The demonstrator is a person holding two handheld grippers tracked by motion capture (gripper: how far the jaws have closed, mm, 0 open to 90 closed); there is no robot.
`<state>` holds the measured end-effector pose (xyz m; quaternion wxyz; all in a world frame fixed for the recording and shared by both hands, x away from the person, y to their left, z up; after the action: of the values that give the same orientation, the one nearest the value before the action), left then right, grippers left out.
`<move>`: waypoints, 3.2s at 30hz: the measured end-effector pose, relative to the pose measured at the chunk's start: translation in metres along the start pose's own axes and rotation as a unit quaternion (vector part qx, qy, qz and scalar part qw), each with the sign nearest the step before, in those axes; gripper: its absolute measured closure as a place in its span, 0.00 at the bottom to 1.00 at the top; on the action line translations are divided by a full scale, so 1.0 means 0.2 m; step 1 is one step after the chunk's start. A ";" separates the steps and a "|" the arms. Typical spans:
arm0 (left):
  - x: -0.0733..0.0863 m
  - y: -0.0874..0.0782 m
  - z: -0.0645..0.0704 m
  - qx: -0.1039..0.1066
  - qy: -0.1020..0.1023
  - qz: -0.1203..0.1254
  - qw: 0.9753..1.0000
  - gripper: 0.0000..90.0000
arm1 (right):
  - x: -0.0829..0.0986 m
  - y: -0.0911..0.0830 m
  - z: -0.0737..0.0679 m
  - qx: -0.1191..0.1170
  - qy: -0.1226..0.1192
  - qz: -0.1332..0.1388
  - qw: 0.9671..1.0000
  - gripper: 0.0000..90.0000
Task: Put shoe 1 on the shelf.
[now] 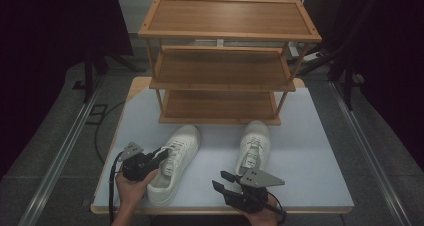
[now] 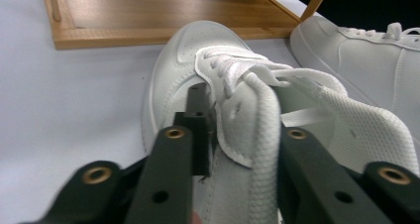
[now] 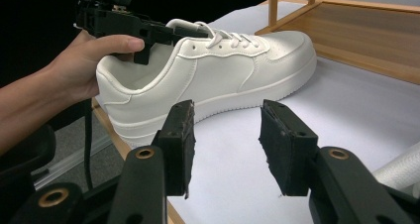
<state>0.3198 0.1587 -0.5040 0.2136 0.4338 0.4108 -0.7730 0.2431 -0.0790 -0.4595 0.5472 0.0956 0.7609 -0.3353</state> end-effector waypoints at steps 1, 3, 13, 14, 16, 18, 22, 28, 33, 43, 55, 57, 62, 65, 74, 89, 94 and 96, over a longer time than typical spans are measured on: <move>0.00 0.00 0.00 0.000 0.000 0.000 1.000 0.89 | 0.00 0.00 0.00 0.000 0.000 0.000 1.000 0.63; 0.00 0.00 0.00 -0.001 0.002 0.003 1.000 0.90 | 0.00 0.00 0.00 0.000 0.000 0.001 1.000 0.63; -0.02 -0.01 0.02 0.020 0.013 0.013 1.000 0.91 | -0.02 -0.03 0.02 0.006 0.006 0.012 1.000 0.63; -0.03 -0.02 0.02 0.028 0.011 0.015 0.999 0.91 | -0.02 -0.04 0.02 0.006 0.006 0.013 1.000 0.63; -0.04 -0.03 0.02 0.044 0.004 0.020 0.999 0.91 | -0.02 -0.05 0.03 0.007 0.006 0.014 1.000 0.63; -0.05 -0.04 0.03 0.056 -0.004 0.027 0.998 0.91 | -0.01 -0.06 0.03 0.009 0.006 0.017 1.000 0.63; -0.07 -0.06 0.06 0.074 -0.009 0.039 0.996 0.91 | -0.01 -0.08 0.03 0.009 0.005 0.021 1.000 0.63; -0.11 -0.08 0.10 0.089 -0.015 0.046 0.995 0.91 | -0.03 -0.10 0.05 0.012 0.011 0.028 0.999 0.62; -0.14 -0.09 0.13 0.104 -0.019 0.053 0.993 0.91 | -0.04 -0.13 0.08 0.017 0.015 0.036 0.999 0.62; -0.20 -0.07 0.17 0.113 -0.018 0.058 0.992 0.91 | -0.05 -0.15 0.10 0.024 0.020 0.042 0.999 0.61; -0.29 -0.05 0.24 0.129 -0.013 0.065 0.989 0.91 | -0.05 -0.15 0.10 0.026 0.019 0.045 0.998 0.60; -0.30 -0.05 0.25 0.131 -0.016 0.069 0.989 0.91 | -0.05 -0.15 0.10 0.025 0.019 0.045 0.998 0.60; -0.35 -0.03 0.28 0.141 -0.021 0.074 0.987 0.91 | -0.05 -0.15 0.10 0.025 0.019 0.045 0.998 0.60; -0.37 -0.02 0.29 0.146 -0.025 0.078 0.986 0.91 | -0.05 -0.16 0.11 0.027 0.021 0.047 0.998 0.60; -0.43 -0.01 0.31 0.152 -0.038 0.092 0.983 0.91 | -0.05 -0.15 0.11 0.028 0.021 0.044 0.998 0.59; -0.56 -0.02 0.33 0.156 -0.047 0.114 0.980 0.91 | -0.04 -0.15 0.11 0.028 0.022 0.042 0.998 0.59; -0.59 -0.02 0.32 0.156 -0.053 0.122 0.979 0.92 | -0.04 -0.15 0.11 0.028 0.022 0.041 0.999 0.59; -0.60 -0.02 0.32 0.156 -0.054 0.123 0.978 0.92 | -0.04 -0.14 0.11 0.028 0.022 0.040 0.999 0.58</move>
<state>0.3491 0.1047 -0.3828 0.2588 0.4666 0.2161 -0.8177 0.2482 -0.1125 -0.4450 0.5407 0.1486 0.7585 -0.3321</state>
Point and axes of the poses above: each handheld gripper's, and its own axes: y roughly forward along the jaws, x roughly out of its underside, z roughly to its right, the point moved 8 cm from there along y, roughly forward along the jaws, and after that the axes turned 1 degree about -z, right-handed, at the moved point
